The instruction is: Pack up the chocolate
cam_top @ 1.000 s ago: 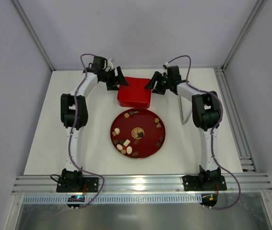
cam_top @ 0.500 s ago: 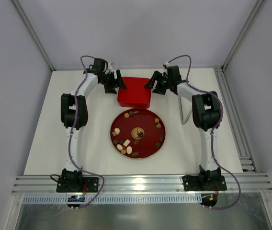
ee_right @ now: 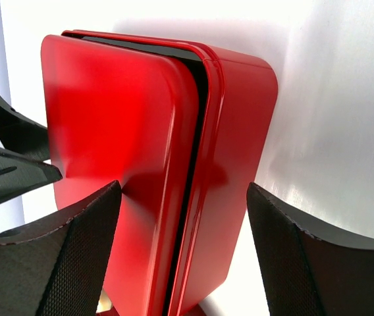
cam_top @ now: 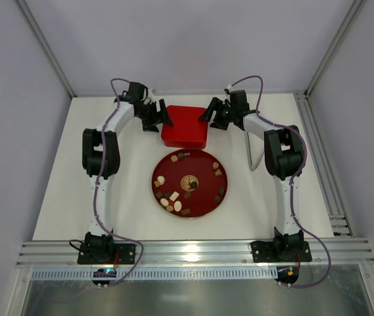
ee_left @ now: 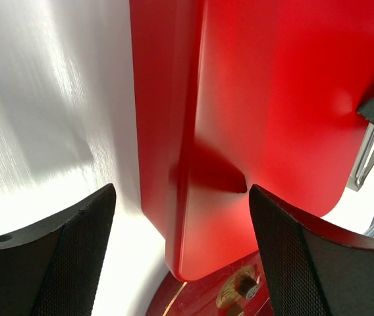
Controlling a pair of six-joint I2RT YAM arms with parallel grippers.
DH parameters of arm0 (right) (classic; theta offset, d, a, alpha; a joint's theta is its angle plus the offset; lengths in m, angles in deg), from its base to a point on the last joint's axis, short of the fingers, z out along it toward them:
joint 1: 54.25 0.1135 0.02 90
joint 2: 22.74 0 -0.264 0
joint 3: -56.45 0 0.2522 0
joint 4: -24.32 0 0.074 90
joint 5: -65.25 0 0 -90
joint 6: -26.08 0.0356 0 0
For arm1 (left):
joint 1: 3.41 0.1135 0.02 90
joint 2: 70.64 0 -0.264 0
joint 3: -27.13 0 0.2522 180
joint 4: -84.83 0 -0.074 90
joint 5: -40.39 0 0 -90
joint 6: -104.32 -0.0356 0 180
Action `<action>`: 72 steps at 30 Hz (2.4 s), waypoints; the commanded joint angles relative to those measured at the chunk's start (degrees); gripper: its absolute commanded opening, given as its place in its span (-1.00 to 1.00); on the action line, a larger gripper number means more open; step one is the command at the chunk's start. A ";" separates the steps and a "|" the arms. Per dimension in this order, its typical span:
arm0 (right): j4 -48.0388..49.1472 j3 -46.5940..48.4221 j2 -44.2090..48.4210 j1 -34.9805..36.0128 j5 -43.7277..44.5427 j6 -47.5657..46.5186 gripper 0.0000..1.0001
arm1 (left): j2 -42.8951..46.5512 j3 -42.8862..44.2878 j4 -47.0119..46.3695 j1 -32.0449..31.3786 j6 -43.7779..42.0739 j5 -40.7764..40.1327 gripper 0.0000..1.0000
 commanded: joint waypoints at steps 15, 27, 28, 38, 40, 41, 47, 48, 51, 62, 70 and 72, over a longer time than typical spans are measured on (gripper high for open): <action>1.29 2.28 4.13 0.28 0.75 -0.84 0.56 | 10.57 -8.64 -1.56 0.77 -1.18 6.47 0.51; 1.11 2.90 3.78 0.29 0.75 -0.66 0.56 | 8.46 -5.22 -1.82 0.68 0.31 7.79 0.45; 1.11 2.90 3.87 0.29 0.75 -0.66 0.56 | 8.02 -4.86 -1.82 0.68 0.40 7.88 0.45; 1.02 3.07 3.52 0.29 0.66 -0.75 0.56 | 6.08 -1.87 -0.85 0.15 0.84 7.62 0.44; 0.93 3.16 3.43 0.28 0.66 -0.93 0.56 | 6.52 -2.31 -0.85 0.15 0.40 6.65 0.45; 0.94 2.99 3.43 0.11 0.66 -0.93 0.56 | 6.87 -2.57 -0.85 0.24 0.23 5.78 0.45; 1.02 2.90 3.52 0.28 0.66 -0.93 0.56 | 10.12 -7.22 -3.83 1.73 1.28 4.36 0.33; 1.11 2.90 3.35 0.29 0.66 -0.75 0.56 | 10.47 -7.67 -4.01 1.91 1.45 4.36 0.27; 1.11 2.98 3.26 0.20 0.66 -0.58 0.55 | 11.00 -9.16 -4.19 2.26 1.46 4.80 0.18; 1.37 2.90 3.34 0.28 0.66 -0.66 0.56 | 12.06 -16.46 -11.57 2.70 5.23 10.34 0.20; 1.55 2.90 3.34 0.28 0.66 -0.66 0.57 | 11.97 -16.46 -12.80 1.91 6.73 11.83 0.22; 1.55 2.90 3.43 0.20 0.66 -0.66 0.58 | 11.89 -16.20 -12.98 1.82 6.90 11.92 0.22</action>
